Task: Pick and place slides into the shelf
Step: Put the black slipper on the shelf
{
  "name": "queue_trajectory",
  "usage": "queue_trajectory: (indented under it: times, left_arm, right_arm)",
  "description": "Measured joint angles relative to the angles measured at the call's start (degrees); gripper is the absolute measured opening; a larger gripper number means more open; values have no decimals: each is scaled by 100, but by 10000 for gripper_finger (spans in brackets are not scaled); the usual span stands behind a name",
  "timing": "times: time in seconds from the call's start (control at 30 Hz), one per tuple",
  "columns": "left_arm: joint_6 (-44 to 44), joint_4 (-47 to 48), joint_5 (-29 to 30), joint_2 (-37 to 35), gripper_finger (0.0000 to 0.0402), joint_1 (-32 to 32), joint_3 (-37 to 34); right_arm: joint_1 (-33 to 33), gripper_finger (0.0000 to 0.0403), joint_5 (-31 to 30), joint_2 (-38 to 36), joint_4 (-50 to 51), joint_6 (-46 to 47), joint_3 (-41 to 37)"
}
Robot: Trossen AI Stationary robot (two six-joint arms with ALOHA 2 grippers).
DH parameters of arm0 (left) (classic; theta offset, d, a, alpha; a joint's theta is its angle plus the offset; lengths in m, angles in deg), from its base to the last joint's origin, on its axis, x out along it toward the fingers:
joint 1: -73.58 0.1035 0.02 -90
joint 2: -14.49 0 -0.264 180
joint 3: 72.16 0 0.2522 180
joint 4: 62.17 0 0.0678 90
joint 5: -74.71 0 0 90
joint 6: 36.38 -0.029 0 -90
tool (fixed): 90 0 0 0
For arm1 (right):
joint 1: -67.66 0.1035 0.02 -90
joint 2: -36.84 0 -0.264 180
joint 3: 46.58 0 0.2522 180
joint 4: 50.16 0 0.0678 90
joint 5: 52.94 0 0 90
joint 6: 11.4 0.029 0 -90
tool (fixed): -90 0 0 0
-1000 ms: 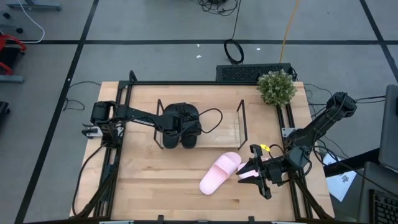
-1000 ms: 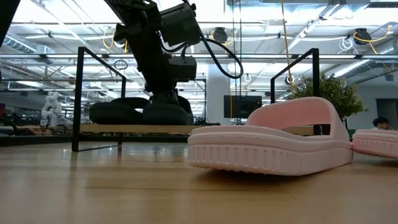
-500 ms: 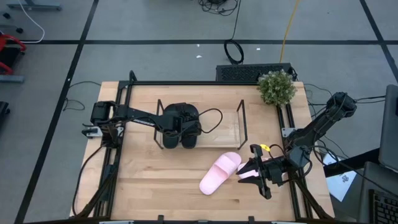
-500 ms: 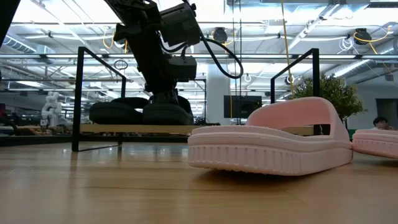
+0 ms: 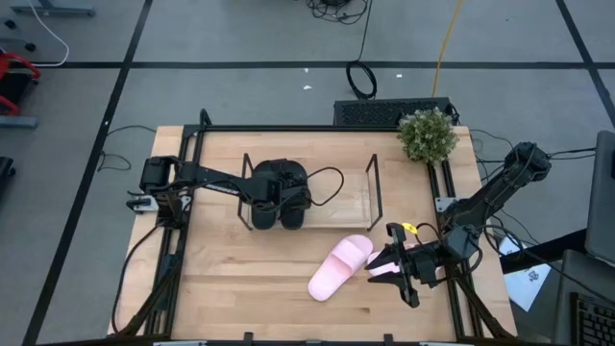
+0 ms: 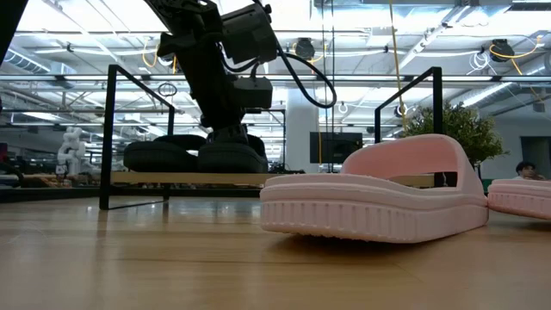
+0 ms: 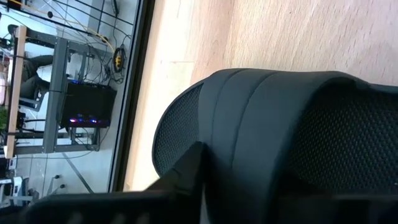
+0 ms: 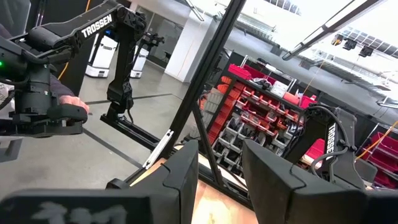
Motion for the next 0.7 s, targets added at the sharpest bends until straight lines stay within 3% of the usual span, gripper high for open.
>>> queue_trajectory:
  times: [0.33,0.7]
  left_arm:
    - [35,1,17,0,191,-80,-2]
    - [71,9,116,-301,216,-303,-7]
  right_arm:
    - [0,116,0,0,0,0,0]
    - [0,116,6,0,-94,-4,-2]
